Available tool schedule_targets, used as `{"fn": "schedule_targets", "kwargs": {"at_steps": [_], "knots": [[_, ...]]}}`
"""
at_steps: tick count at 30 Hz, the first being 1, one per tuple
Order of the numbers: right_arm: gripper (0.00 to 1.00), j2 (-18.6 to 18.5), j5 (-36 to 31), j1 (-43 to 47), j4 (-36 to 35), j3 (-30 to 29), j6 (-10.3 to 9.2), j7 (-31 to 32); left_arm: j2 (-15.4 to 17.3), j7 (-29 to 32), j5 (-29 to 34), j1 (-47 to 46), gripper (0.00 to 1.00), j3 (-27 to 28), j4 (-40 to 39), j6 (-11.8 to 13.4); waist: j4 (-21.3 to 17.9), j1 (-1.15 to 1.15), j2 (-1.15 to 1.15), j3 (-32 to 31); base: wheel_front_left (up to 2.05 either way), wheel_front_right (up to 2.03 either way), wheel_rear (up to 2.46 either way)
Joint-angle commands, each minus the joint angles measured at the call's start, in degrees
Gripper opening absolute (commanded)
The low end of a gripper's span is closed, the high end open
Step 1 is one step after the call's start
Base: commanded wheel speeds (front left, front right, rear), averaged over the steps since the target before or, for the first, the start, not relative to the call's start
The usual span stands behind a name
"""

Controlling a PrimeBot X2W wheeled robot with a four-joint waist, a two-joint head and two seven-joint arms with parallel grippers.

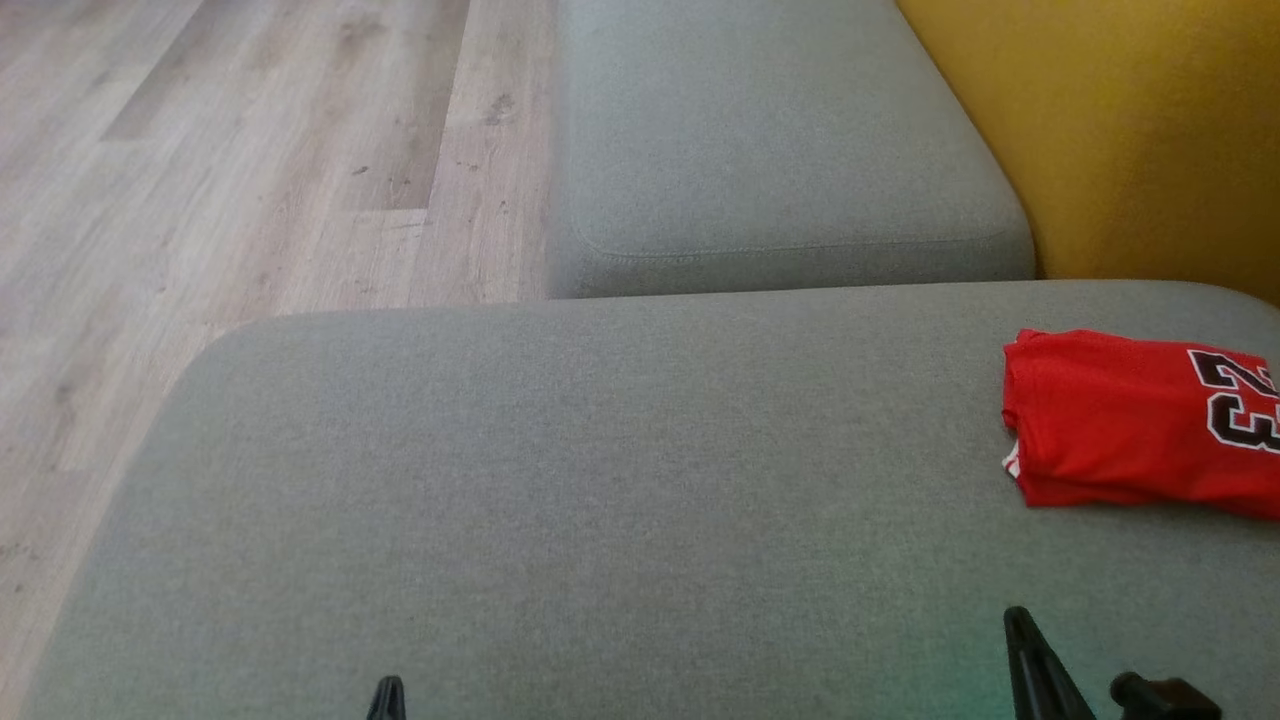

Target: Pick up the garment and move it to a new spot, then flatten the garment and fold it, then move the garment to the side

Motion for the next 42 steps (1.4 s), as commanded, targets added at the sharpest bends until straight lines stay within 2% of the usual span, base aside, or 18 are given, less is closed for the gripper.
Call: {"fn": "schedule_targets", "kwargs": {"at_steps": [1,42], "knots": [[0.0,0.0,2.1,-3.4,-2.0,-0.3,0.0,0.6,0.0,0.6,-1.9,-3.3,0.0,1.3,-1.5,-0.5,0.0,0.0,0.0,0.2,0.0,0.0,0.0],[0.0,-0.2,29.6,-9.0,-2.7,-3.0,-0.02,7.2,-0.1,7.2,-29.2,-10.4,0.0,6.9,-0.7,-4.3,-0.5,0.0,0.0,4.4,0.0,0.0,0.0]]}}
